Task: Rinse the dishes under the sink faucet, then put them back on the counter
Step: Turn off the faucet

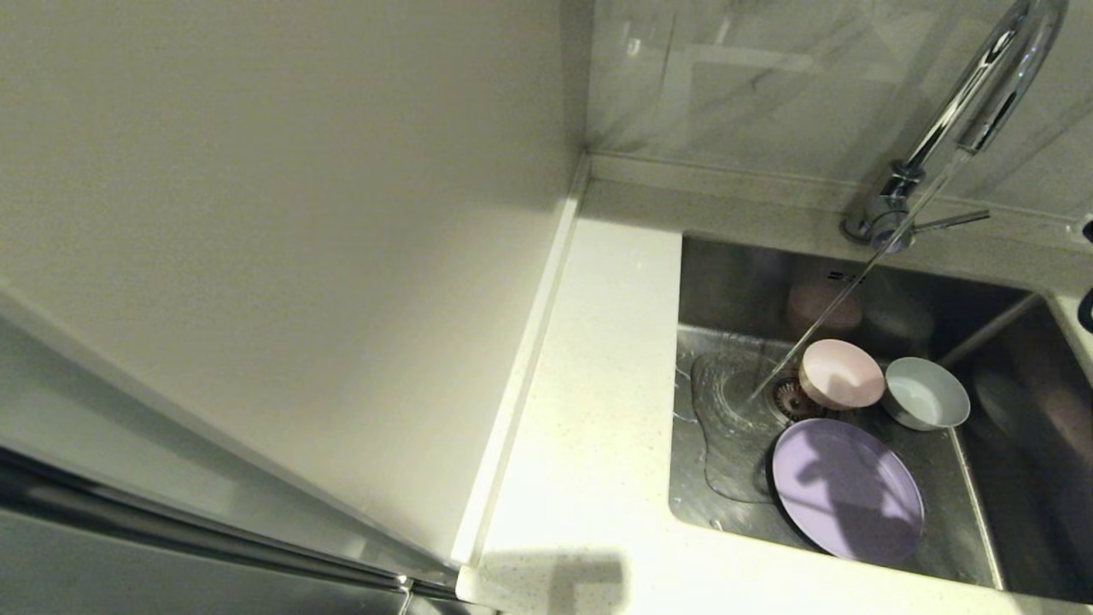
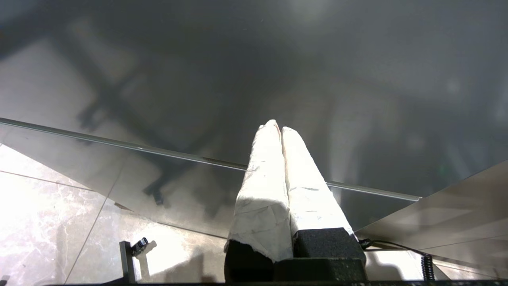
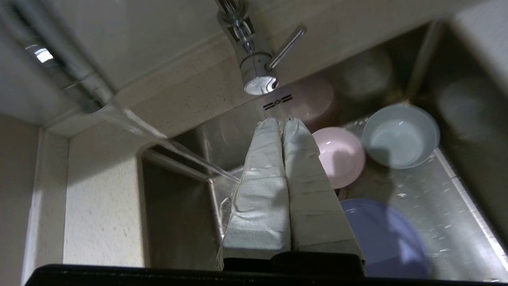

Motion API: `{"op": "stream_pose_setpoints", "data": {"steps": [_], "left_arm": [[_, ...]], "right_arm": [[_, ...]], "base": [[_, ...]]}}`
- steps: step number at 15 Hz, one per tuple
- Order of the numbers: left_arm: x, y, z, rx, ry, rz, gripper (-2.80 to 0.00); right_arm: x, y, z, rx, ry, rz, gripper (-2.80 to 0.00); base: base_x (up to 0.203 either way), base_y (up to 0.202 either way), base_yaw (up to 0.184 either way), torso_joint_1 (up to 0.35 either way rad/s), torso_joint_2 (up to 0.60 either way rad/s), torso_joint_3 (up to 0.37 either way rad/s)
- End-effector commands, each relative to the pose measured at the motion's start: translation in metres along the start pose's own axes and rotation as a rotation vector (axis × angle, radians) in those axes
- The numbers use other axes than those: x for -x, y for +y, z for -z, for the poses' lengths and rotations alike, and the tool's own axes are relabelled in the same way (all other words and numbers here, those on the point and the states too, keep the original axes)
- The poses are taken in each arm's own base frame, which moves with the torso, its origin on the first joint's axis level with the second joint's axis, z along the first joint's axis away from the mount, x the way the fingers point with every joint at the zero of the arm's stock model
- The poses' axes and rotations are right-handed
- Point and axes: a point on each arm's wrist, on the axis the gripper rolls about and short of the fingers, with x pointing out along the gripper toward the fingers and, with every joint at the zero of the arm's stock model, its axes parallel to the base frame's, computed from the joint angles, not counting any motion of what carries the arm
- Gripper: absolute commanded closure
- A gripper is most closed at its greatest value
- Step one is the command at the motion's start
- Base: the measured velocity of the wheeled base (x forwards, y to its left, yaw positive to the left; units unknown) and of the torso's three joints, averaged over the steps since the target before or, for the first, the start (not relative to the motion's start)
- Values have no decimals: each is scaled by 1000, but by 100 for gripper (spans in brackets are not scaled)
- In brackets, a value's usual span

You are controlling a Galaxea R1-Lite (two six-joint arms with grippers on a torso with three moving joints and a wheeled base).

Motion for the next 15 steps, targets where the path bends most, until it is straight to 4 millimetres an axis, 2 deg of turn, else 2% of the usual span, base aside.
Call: {"op": "stream_pose_setpoints", "data": {"steps": [1, 4, 7, 10, 12, 15], "left_arm": [[0, 0, 0, -1, 1, 0, 0], [0, 0, 1, 1, 2, 0, 0], [0, 0, 0, 1, 1, 0, 0], [0, 0, 0, 1, 1, 0, 0], [0, 0, 1, 1, 2, 0, 0], [0, 0, 1, 1, 2, 0, 0]], "right_arm": [[-30, 8, 7, -58, 29, 20, 0], [-44, 14, 2, -206, 53, -23, 0], [-54, -5, -9, -233, 44, 4, 0], [-60, -31, -30, -252, 4, 41, 0], [-61, -46, -41, -299, 28, 9, 0], [-60, -54, -44, -380, 137, -91, 0]], "base": [[0, 0, 0, 0, 0, 0], [0, 0, 0, 0, 0, 0], [0, 0, 0, 0, 0, 0], [0, 0, 0, 0, 0, 0], [0, 0, 0, 0, 0, 0], [0, 0, 0, 0, 0, 0]]}}
